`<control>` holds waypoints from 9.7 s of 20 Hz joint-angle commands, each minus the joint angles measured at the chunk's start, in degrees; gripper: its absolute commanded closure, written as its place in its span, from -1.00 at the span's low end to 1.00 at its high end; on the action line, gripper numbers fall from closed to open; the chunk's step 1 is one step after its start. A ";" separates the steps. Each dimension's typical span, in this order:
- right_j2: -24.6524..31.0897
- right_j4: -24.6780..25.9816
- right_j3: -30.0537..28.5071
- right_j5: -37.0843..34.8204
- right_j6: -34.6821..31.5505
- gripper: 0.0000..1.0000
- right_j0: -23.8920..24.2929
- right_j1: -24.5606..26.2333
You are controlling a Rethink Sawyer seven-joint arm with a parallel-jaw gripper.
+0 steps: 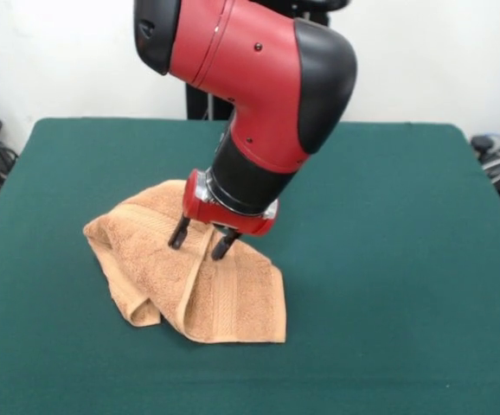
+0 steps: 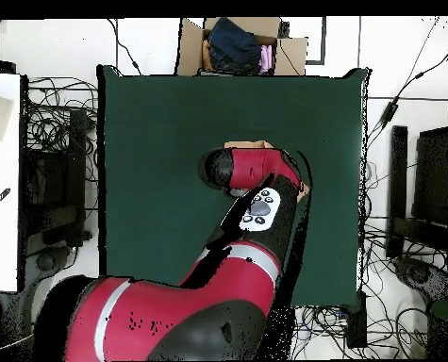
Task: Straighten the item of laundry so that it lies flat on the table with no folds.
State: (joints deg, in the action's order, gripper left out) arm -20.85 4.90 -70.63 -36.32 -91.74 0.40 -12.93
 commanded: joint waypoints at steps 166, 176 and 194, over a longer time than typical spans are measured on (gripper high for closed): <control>-1.40 19.63 -5.93 15.70 -10.55 1.00 -4.47 3.82; -2.11 15.95 -7.79 7.85 -12.40 1.00 -8.62 1.89; -4.26 9.91 -17.75 1.11 -13.45 1.00 -14.98 -7.36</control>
State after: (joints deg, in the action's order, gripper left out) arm -28.12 18.99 -80.32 -30.74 -91.74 -13.39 -15.79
